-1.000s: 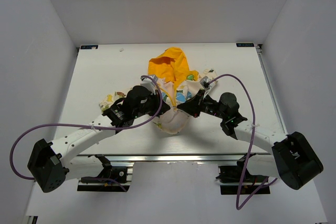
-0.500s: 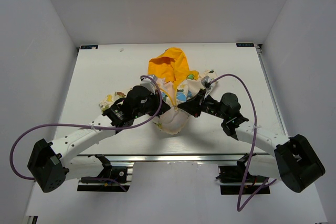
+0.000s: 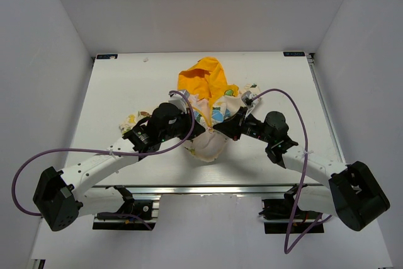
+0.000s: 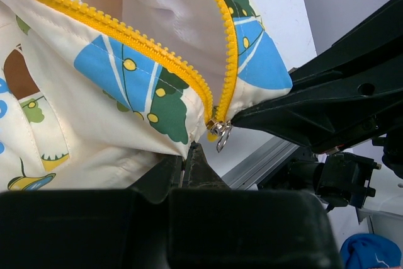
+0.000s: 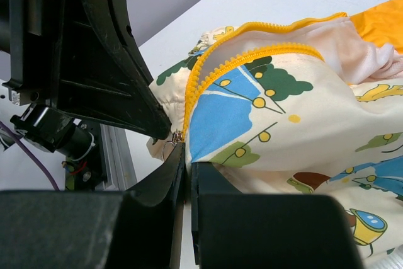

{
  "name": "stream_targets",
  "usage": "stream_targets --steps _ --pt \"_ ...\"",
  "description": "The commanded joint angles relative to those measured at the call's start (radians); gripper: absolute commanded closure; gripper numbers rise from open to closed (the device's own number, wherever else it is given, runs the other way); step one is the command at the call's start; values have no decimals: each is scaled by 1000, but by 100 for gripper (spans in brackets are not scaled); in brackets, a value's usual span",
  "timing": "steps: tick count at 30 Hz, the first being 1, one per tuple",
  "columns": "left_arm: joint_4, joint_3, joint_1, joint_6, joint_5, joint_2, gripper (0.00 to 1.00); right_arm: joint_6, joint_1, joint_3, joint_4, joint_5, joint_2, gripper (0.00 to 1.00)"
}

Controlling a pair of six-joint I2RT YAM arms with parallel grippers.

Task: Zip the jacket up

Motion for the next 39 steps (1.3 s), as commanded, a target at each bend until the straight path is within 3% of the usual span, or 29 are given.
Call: stream_targets --steps 1,21,39 --pt "34 -4 -5 9 35 -24 100 -17 -2 45 65 11 1 100" --pt "3 -6 -5 3 -34 -67 100 -54 -2 -3 -43 43 -70 100" --pt "42 4 -3 24 13 -47 100 -11 -2 16 26 -3 -24 100"
